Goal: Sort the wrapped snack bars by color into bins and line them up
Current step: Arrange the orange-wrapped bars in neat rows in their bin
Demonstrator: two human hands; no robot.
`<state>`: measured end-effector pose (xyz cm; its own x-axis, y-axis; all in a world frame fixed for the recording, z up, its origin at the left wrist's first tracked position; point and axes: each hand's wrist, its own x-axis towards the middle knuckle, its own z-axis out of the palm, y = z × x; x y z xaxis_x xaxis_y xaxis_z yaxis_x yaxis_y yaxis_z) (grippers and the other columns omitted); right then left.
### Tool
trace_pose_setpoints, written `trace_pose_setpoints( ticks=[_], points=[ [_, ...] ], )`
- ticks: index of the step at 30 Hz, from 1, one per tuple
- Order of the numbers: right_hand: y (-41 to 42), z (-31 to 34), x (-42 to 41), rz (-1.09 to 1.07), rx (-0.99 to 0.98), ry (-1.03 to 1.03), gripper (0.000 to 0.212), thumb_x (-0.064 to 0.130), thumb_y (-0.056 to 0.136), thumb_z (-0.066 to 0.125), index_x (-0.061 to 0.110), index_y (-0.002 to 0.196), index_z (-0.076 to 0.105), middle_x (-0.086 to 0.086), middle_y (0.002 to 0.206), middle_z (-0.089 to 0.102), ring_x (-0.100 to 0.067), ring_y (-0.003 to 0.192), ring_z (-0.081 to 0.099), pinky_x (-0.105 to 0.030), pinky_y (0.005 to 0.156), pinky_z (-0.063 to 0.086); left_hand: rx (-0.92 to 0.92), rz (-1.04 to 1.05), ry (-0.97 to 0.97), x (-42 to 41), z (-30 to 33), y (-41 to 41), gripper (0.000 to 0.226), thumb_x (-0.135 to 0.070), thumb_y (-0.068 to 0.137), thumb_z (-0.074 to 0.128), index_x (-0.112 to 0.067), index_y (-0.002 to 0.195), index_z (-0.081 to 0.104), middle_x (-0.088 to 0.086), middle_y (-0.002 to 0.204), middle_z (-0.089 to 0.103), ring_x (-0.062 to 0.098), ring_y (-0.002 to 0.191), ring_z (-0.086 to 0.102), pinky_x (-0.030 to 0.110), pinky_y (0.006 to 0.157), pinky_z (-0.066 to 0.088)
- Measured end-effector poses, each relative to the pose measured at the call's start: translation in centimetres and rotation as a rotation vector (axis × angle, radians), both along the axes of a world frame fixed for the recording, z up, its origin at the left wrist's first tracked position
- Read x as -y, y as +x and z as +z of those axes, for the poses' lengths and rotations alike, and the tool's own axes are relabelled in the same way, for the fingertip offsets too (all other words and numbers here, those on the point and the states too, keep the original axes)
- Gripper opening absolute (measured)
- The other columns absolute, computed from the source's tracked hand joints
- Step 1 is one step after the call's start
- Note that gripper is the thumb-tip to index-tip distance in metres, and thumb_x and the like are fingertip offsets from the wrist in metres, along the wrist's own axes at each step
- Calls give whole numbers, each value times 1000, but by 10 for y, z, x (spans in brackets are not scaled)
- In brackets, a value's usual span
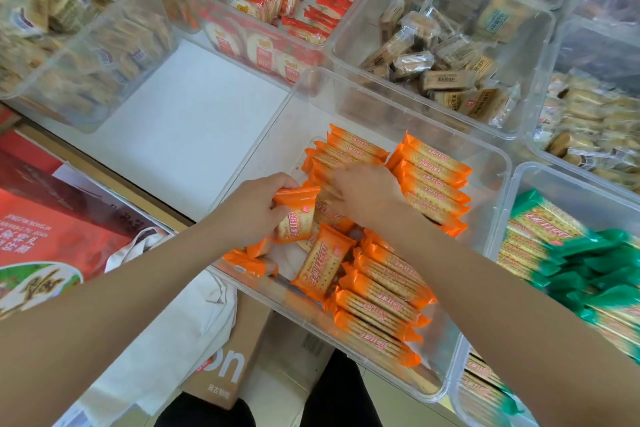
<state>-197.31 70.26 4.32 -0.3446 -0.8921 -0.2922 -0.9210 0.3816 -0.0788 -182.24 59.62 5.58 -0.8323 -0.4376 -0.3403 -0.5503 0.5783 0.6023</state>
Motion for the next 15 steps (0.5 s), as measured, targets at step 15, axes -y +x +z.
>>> trace_pose_setpoints(
  ticks=[15],
  points=[
    [-18,18,-25,-291,582,-488,38,19,91,58,9,126,48,-6,89,62,-14,71,57,-18,58,40,-38,190,272,-10,-12,-15,18,-23,86,62,-17,92,47,-8,77,54,11,69,51,27,75,41]
  ],
)
